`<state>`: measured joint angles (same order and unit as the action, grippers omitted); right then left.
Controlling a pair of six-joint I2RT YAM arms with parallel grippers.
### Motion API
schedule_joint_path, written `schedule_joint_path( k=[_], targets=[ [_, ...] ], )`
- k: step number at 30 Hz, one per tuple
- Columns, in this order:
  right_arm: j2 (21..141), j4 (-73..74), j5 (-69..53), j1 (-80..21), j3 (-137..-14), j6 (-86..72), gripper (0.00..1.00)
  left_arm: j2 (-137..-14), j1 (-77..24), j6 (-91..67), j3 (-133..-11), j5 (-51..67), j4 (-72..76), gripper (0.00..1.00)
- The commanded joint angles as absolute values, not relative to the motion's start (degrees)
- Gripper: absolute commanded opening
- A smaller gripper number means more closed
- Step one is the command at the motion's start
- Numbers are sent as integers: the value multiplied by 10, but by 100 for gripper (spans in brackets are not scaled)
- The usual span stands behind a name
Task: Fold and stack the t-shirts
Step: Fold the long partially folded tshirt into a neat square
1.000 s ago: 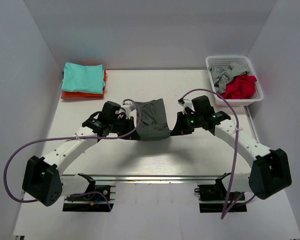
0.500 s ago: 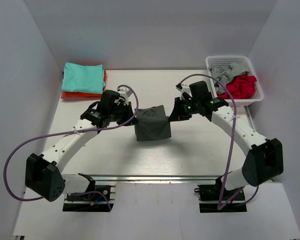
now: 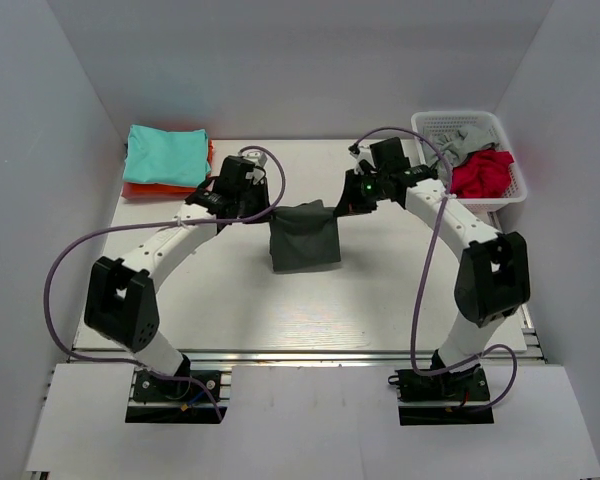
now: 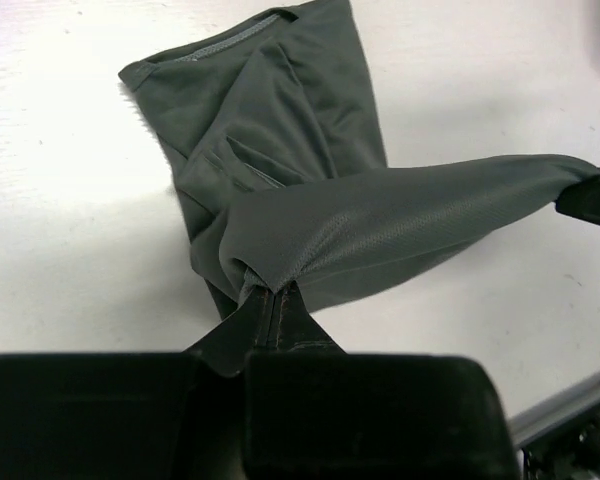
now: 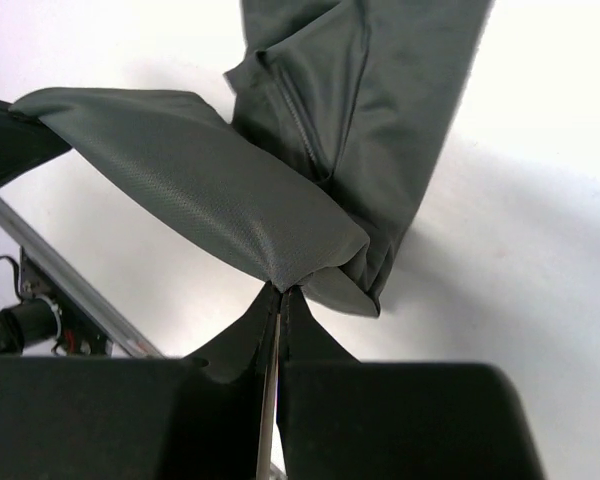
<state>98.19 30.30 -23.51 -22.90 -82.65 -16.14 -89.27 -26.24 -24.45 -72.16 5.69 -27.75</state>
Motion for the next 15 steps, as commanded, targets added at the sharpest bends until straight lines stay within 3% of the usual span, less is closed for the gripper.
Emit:
schedule_joint_path(
  k=[1,15],
  targets=[
    [1018,312,-221,-215,-870,-147,0,-922,-243,-238,-751,25,-268,0],
    [1184,275,-292,-206,-1022,-105,0,-1041,-189,-233,-836,43,-255,0]
  ],
)
